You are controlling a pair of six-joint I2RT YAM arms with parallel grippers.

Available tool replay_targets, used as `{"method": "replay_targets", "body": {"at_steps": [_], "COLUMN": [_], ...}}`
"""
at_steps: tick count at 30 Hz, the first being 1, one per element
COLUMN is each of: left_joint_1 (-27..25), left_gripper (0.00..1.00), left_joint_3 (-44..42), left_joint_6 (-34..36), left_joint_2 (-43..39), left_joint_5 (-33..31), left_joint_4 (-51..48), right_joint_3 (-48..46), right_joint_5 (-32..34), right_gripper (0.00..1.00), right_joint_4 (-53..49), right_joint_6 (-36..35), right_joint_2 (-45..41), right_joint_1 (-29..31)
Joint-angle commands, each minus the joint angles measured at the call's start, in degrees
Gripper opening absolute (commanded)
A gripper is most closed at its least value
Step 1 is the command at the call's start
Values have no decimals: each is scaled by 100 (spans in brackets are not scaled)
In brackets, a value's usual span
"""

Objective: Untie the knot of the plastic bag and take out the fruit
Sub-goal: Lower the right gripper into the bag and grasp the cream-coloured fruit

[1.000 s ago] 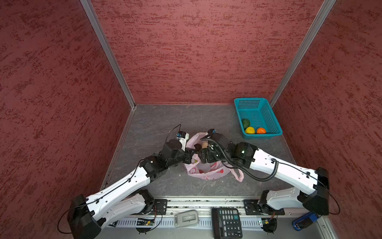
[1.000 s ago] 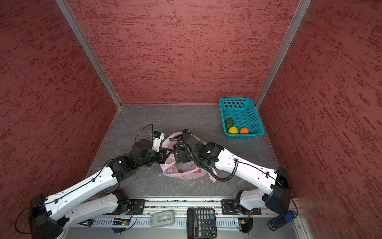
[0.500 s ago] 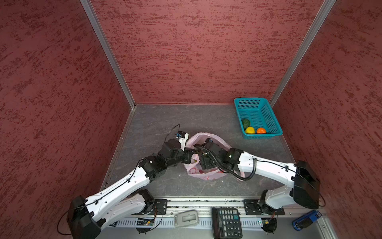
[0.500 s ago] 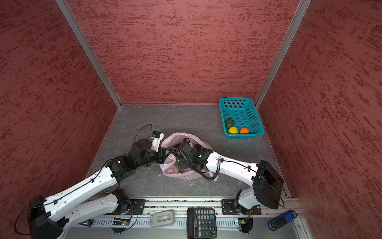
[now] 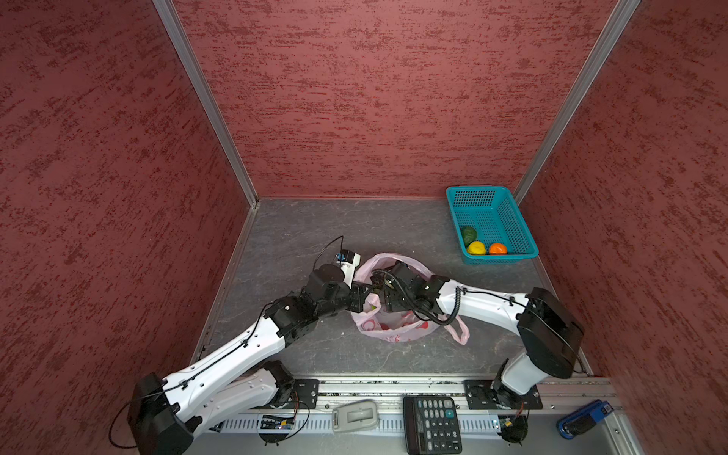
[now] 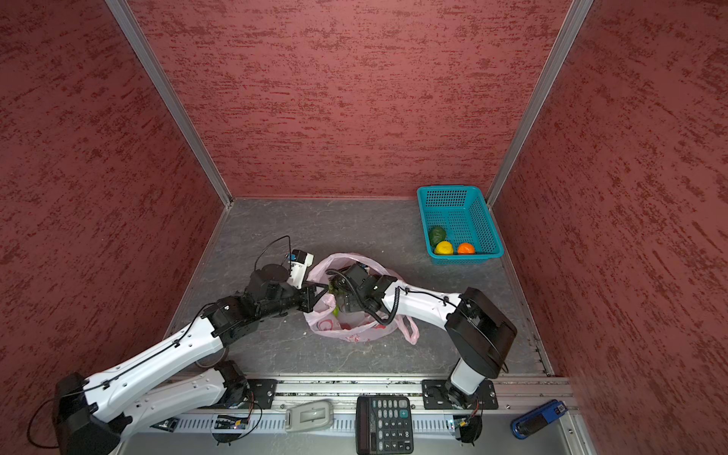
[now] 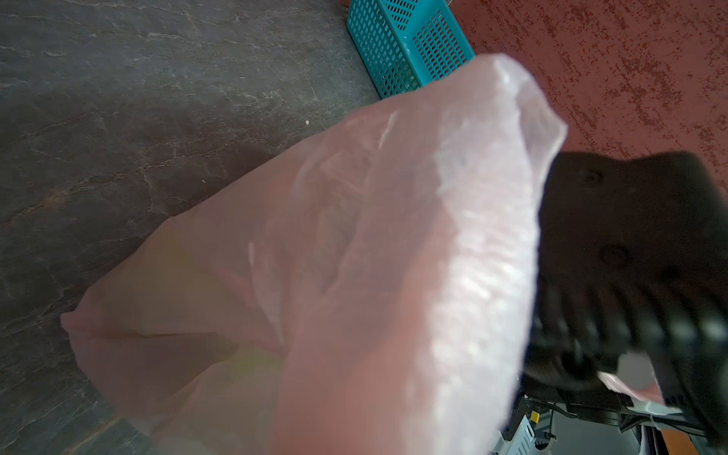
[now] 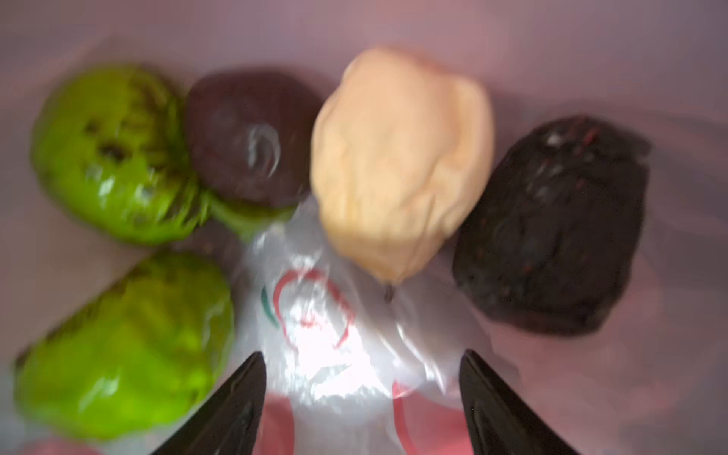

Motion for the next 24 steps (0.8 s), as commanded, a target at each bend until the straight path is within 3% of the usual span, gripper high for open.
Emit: {"method": "replay_targets", "body": {"at_steps": [1, 24], "left_joint_1": [28, -217], "left_gripper": [0, 0], "left_joint_3": [-57, -166], "left_joint_6": [35, 7], "left_joint_2": [18, 170], "left_joint_5": [147, 204], "left_joint_4": [214, 378], "right_joint_3": [241, 494], "right_joint_5": [94, 1008], "right_gripper": [78, 75], "right_joint_4": [553, 1384], "right_joint_6": [210, 546], "right_joint_2": [135, 1145], "right_joint_1": [-169, -465]}}
